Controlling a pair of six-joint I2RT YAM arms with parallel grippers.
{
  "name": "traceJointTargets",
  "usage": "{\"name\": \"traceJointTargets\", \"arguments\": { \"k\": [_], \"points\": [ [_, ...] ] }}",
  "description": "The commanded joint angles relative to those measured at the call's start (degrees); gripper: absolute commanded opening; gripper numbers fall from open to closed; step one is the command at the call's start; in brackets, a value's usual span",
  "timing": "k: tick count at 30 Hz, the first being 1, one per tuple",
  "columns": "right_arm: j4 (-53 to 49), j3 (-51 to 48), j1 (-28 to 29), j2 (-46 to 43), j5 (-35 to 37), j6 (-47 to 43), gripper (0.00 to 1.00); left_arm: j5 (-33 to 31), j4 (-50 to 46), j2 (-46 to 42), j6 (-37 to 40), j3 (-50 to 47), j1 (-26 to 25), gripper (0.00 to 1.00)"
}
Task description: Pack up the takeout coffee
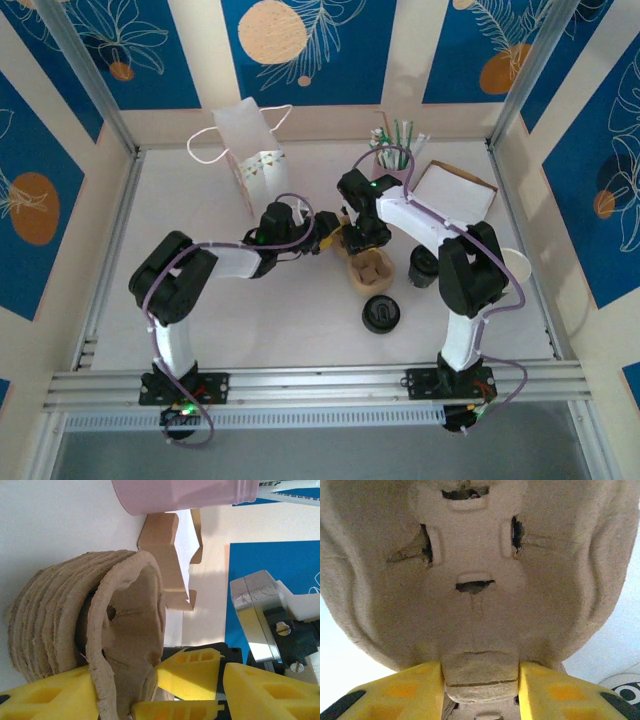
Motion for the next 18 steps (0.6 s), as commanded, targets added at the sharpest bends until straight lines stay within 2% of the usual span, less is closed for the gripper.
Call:
{"name": "traceJointTargets", "arguments": {
  "k": [1,18],
  "points": [
    [-0.54,0.98,0.13,-0.1,-1.09,0.9,0.38,0.59,1.49,1.02,-0.11,-0.66,-0.42,0.64],
    [-0.53,1.7,0.12,-3.97,-1.78,1.91,0.35,0.33,1.48,1.1,0.09,-0.92,-0.44,0.64]
  ]
}}
